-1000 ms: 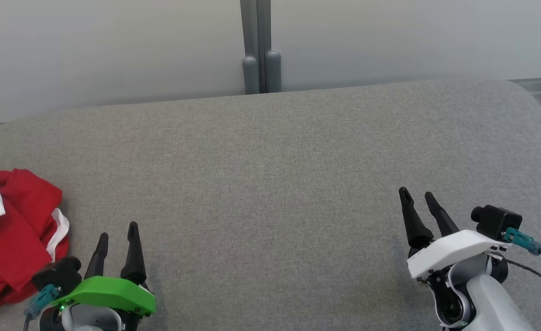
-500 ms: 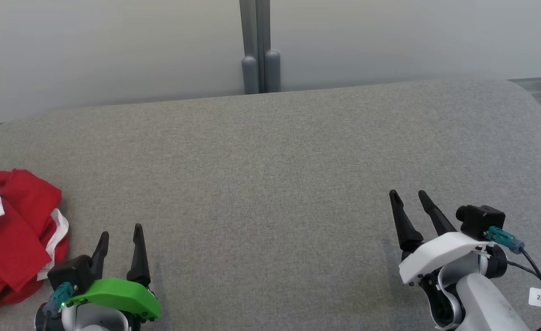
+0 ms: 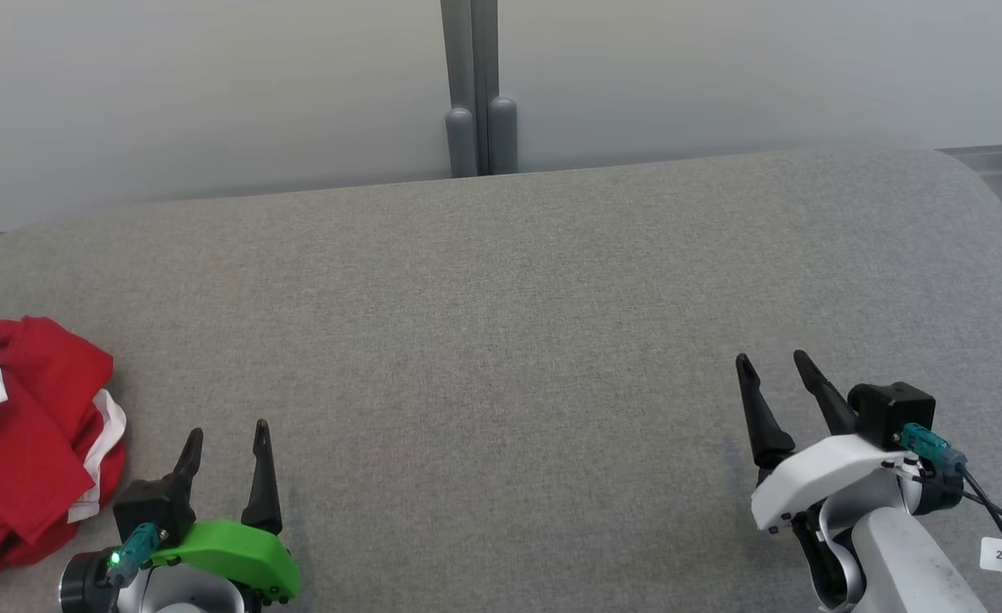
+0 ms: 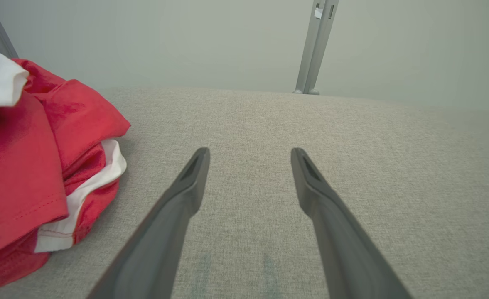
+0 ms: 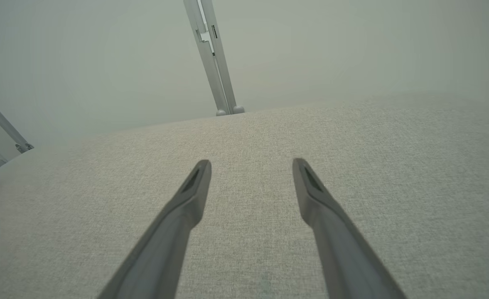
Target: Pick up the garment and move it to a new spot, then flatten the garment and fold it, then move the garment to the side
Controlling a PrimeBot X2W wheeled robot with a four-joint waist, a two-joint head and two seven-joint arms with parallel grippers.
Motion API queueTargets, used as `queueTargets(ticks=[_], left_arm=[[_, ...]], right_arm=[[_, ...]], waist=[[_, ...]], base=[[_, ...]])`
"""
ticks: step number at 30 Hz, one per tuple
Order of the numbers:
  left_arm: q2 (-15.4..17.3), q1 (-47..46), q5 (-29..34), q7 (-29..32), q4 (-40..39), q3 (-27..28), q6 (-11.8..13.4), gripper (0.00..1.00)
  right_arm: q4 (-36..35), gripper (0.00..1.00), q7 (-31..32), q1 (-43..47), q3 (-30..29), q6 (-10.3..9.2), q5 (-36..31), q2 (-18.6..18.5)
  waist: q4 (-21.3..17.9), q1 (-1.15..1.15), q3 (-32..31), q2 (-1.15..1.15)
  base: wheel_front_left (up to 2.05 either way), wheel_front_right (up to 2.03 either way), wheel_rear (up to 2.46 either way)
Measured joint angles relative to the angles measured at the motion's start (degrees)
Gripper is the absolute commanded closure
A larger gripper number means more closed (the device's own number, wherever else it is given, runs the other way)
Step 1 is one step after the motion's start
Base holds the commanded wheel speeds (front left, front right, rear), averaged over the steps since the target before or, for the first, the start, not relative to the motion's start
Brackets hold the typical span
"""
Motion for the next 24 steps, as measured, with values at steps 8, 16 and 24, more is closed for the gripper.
queueTargets(ticks=[8,16,24], left_arm=[[0.08,0.05,3.04,-0.83,-0.66,0.40,0.96,0.00],[0.20,0.15,6.24,-1.60,0.07,0.76,1.08,0.00],[0.18,0.20,9.45,-2.48,0.20,1.46,1.14,0.00]], right_arm=[[0.44,0.00,-0.99,0.19,-2.05,0.01,-4.71,0.53],[0.98,0.00,-1.97,0.66,-3.27,0.01,-8.53,0.69],[1.00,0.00,-2.81,0.70,-3.13,0.01,-11.85,0.81]], waist=[[-0.23,0.00,-0.38,0.00],[-0.41,0.00,-0.50,0.00],[-0.22,0.00,-0.38,0.00]], base=[[0.00,0.00,0.00],[0.00,0.00,0.00],[0.00,0.00,0.00]])
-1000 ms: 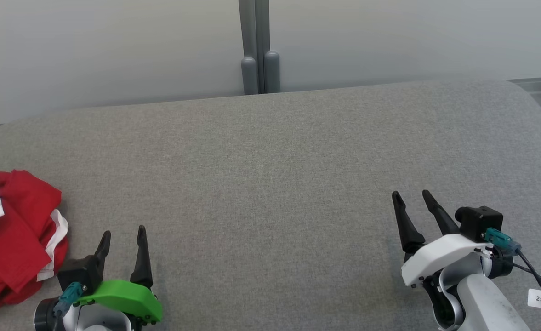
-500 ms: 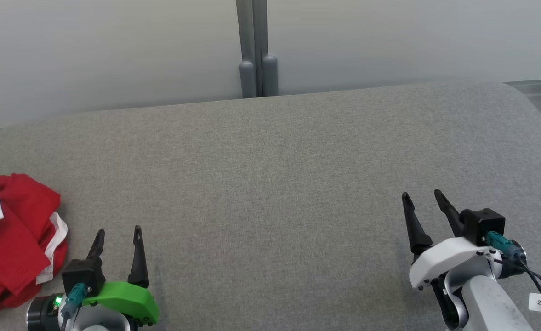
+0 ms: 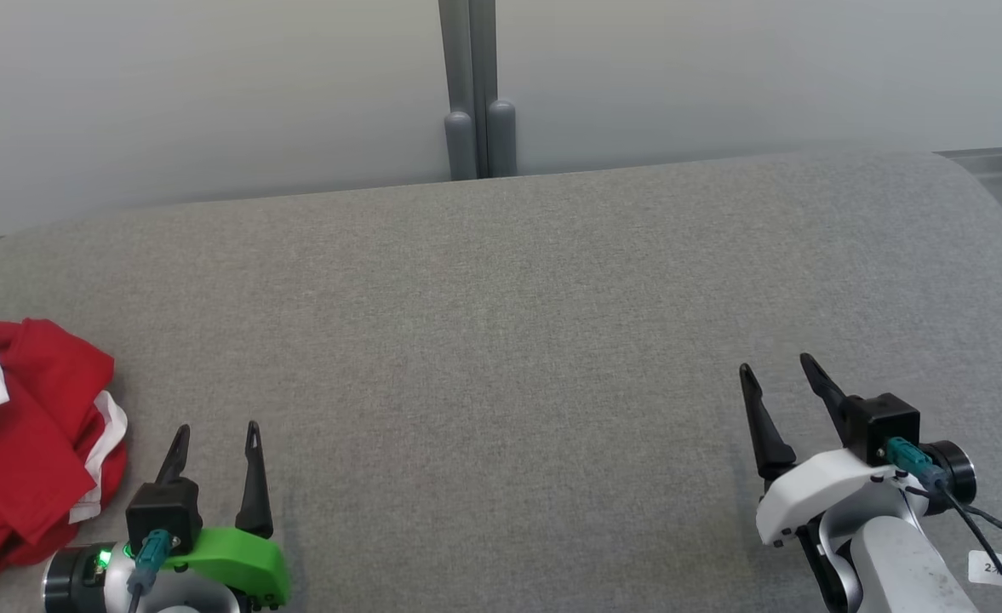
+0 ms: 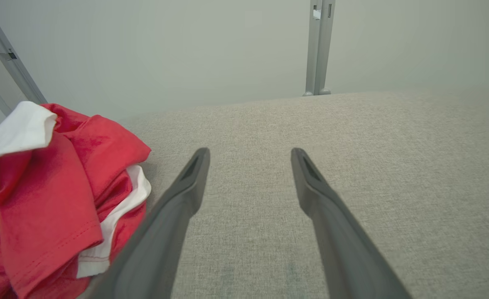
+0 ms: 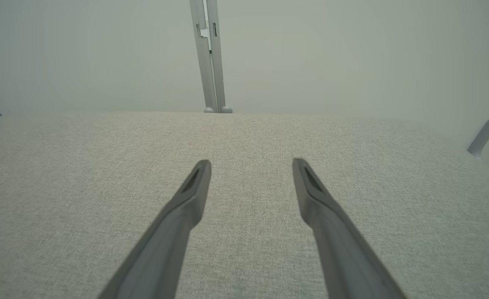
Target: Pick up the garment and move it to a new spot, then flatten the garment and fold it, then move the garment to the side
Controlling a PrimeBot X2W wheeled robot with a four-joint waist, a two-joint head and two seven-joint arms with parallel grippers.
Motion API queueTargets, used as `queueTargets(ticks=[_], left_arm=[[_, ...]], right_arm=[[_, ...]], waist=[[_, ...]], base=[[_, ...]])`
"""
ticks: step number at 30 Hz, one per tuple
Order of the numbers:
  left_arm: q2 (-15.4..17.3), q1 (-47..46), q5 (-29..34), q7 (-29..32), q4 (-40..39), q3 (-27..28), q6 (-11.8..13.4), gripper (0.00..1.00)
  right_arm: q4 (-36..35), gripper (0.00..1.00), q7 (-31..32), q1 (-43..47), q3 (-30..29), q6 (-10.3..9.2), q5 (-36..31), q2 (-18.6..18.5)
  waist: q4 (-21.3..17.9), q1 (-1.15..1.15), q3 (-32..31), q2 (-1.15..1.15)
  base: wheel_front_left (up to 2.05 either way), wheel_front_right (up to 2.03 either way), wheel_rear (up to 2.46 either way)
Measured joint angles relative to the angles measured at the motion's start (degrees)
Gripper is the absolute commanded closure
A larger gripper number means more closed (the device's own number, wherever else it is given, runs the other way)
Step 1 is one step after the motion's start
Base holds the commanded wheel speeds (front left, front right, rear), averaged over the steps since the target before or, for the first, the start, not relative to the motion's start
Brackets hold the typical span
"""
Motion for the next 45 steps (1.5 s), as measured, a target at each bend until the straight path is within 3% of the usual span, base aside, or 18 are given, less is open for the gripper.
queueTargets(ticks=[6,12,29,34,39,45], left_arm=[[-0.44,0.04,1.30,-0.46,0.58,0.45,0.43,0.00],[-0.54,1.05,1.14,-0.45,1.86,1.98,0.69,0.00],[-0.56,6.76,-0.44,-0.46,2.98,7.86,-0.08,0.00],[-1.12,6.85,-2.15,-0.46,4.24,8.62,-1.71,0.00],[-1.27,4.06,-3.89,-0.46,6.67,9.34,-4.22,0.00],[2.89,-5.92,-3.34,-0.45,11.45,8.24,-5.63,0.00]], right_arm=[[-0.41,0.00,-0.44,0.08,1.38,0.00,-1.87,-0.20],[-1.24,0.00,-0.48,0.14,4.92,0.00,-1.20,-0.20],[1.35,0.00,-0.48,-0.81,14.24,0.03,1.91,0.88],[1.71,0.00,-0.48,-0.86,14.51,0.03,2.37,0.58],[2.00,0.00,-0.48,-1.22,14.72,0.04,2.49,-0.59],[2.50,0.00,-0.48,-1.41,13.49,0.04,2.75,-2.64]], waist=[[1.98,0.00,0.20,0.00],[6.70,0.00,0.37,0.00],[28.36,0.00,0.27,0.00],[30.67,0.00,0.49,0.00],[29.71,0.00,0.92,0.00],[26.51,0.00,2.54,0.00]], base=[[0.00,0.00,0.00],[0.00,0.00,0.00],[0.00,0.00,0.00],[0.00,0.00,0.00],[0.00,0.00,0.00],[0.00,0.00,0.00]])
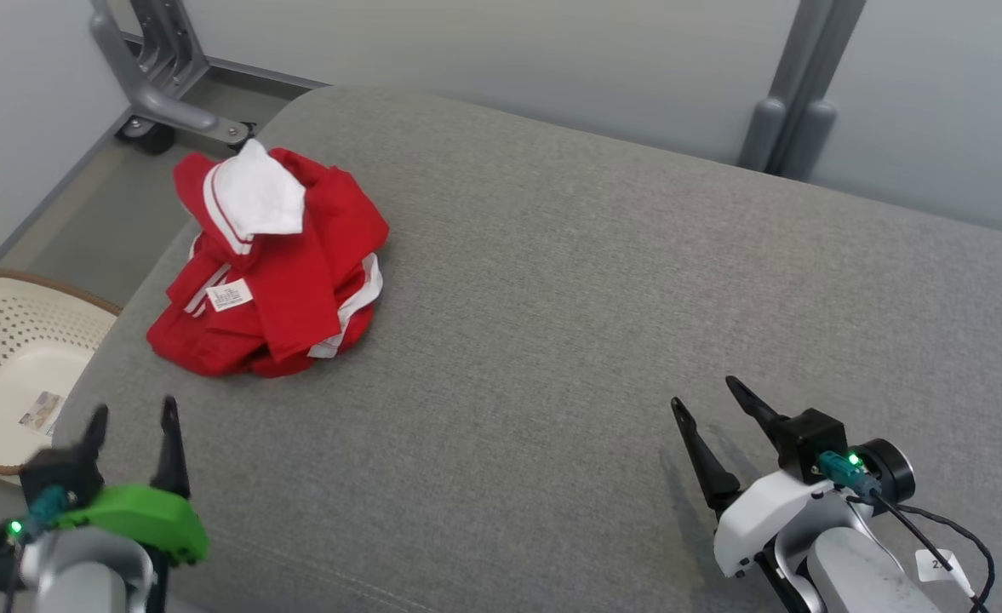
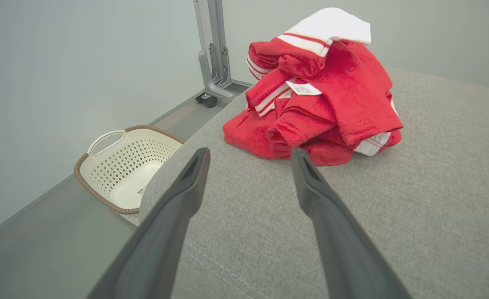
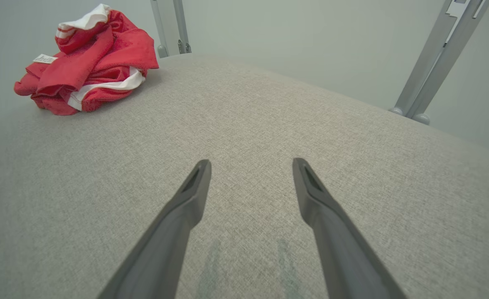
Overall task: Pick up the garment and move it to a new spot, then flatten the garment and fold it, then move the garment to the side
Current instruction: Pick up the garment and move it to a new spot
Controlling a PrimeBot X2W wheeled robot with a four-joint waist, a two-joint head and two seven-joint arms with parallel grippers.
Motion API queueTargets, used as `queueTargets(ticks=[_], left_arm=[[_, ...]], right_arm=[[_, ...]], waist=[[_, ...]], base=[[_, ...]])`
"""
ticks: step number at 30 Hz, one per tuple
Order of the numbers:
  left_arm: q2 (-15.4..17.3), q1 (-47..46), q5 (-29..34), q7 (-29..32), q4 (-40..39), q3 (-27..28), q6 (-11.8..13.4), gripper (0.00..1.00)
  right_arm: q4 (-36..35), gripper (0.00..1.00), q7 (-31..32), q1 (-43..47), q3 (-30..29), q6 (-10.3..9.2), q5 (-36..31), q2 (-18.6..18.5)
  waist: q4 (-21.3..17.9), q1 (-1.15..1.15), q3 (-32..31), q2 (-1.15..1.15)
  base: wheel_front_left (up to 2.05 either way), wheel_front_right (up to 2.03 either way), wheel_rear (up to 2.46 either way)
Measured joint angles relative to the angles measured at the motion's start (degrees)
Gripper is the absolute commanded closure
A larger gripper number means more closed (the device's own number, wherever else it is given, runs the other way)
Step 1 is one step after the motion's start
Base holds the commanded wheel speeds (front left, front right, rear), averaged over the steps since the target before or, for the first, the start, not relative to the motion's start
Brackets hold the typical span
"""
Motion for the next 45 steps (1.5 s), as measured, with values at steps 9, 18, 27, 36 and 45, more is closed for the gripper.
queueTargets(ticks=[9,18,27,36,45], left_arm=[[11.15,-17.14,-7.94,0.03,8.53,-8.38,-0.40,0.00],[19.14,-27.72,-23.68,8.14,14.17,-22.45,-0.41,0.00],[20.86,-28.30,-31.48,11.29,21.07,-26.27,-0.41,0.00],[19.95,-30.91,-31.71,8.21,28.80,-26.24,0.96,1.00],[21.90,-35.51,-27.99,1.48,29.22,-28.26,2.61,1.00]], right_arm=[[-0.56,0.00,0.00,-0.23,-1.30,0.00,0.04,-1.11],[-2.91,0.00,0.00,-2.10,-2.99,0.00,-0.48,-2.48],[-4.46,0.00,0.00,-2.92,-5.38,0.00,-1.08,-3.31],[-4.54,0.00,0.00,-2.81,-6.30,-0.01,-1.52,-3.33],[-3.99,0.00,0.00,-2.82,-6.60,-0.01,-1.20,-2.08]], waist=[[-5.53,0.00,3.22,0.00],[-10.68,0.00,8.33,0.00],[-15.32,0.00,12.51,0.00],[-17.26,0.00,14.34,0.00],[-16.78,0.00,12.64,0.00]], base=[[0.00,0.00,0.00],[0.00,0.00,0.00],[0.00,0.00,0.00],[0.00,0.00,0.00],[0.00,0.00,0.00]])
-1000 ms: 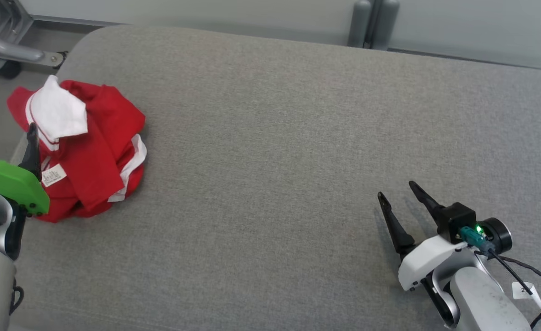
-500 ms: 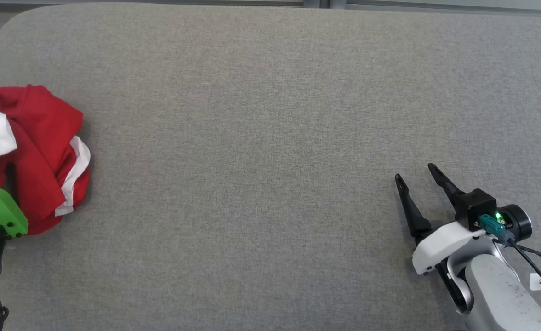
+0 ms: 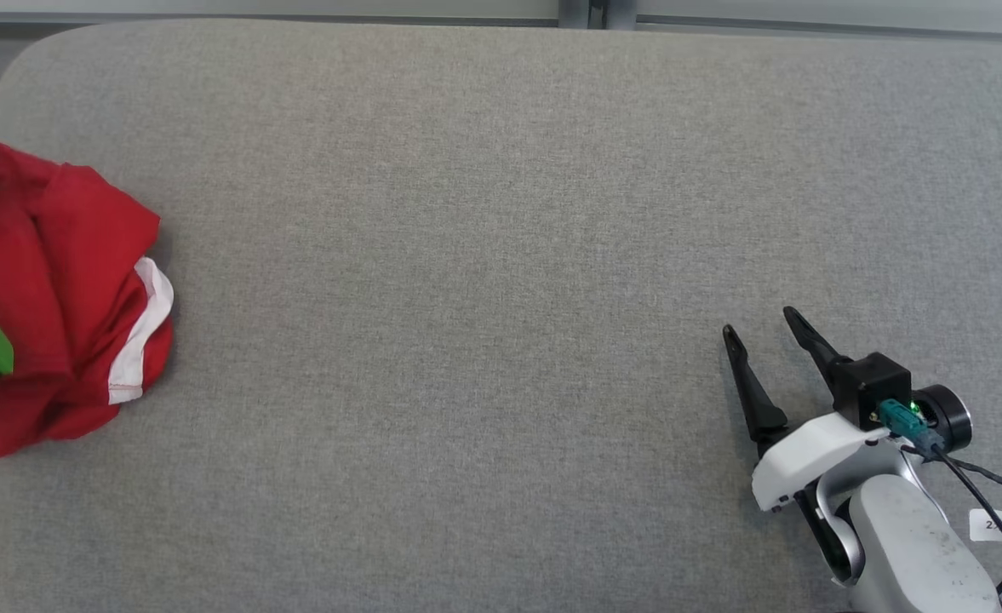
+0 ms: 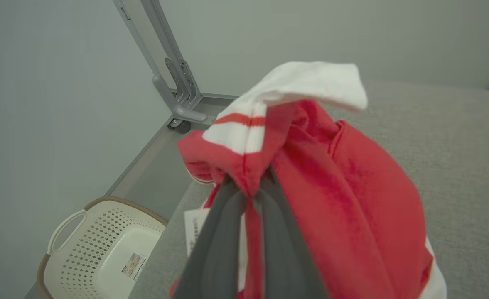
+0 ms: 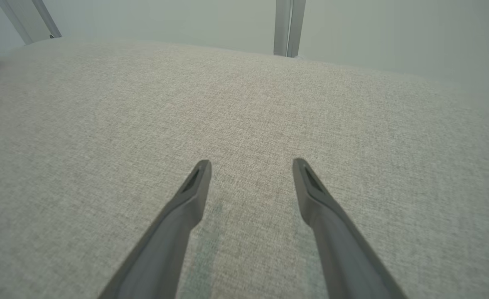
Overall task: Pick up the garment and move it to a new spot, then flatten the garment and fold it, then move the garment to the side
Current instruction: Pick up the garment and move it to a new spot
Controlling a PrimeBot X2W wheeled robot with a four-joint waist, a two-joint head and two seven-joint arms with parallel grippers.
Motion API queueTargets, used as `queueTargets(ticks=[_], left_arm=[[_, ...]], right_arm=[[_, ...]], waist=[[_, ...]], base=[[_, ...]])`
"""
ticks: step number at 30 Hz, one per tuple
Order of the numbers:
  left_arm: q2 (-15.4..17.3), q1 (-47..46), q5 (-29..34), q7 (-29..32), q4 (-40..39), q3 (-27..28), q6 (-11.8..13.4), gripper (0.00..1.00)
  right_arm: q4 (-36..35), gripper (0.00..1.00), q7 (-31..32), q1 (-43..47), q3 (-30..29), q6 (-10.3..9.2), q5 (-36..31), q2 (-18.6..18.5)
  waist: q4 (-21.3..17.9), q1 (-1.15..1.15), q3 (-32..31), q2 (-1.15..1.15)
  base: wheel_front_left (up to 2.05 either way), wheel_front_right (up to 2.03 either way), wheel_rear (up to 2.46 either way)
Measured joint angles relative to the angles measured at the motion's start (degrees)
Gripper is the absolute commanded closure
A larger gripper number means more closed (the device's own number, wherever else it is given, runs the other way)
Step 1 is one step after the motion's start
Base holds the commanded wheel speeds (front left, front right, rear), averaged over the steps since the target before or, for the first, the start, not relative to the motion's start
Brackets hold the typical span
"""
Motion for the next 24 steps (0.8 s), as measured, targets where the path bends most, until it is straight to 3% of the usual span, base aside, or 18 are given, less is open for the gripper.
queueTargets(ticks=[7,10,18,23,24], left_arm=[[0.18,-5.29,4.93,-1.15,-9.44,-2.36,-1.54,1.00],[-1.35,-6.16,6.79,-1.41,-16.15,-2.69,-1.98,1.00],[-12.90,-1.83,8.37,-1.48,-33.62,-4.43,-2.76,1.00],[-19.80,2.55,8.25,-1.47,-38.89,-5.71,-2.93,1.00],[-19.80,2.55,8.25,-1.47,-38.89,-5.71,-2.93,1.00]], right_arm=[[0.30,0.00,0.00,1.24,-0.54,0.00,0.81,1.72],[0.25,0.00,0.00,1.40,-0.58,0.00,1.03,2.66],[0.02,0.00,0.00,2.86,-1.82,0.00,1.82,3.85],[-0.12,0.00,0.00,3.21,-2.30,0.01,1.83,4.19],[-0.12,0.00,0.00,3.21,-2.30,0.01,1.83,4.19]], waist=[[0.15,0.00,-3.23,0.00],[-0.21,0.00,-4.70,0.00],[-4.76,0.00,-7.04,0.00],[-8.78,0.00,-7.33,0.00],[-8.78,0.00,-7.33,0.00]], base=[[0.00,0.00,0.00],[0.00,0.00,0.00],[0.00,0.00,0.00],[0.00,0.00,0.00],[0.00,0.00,0.00]])
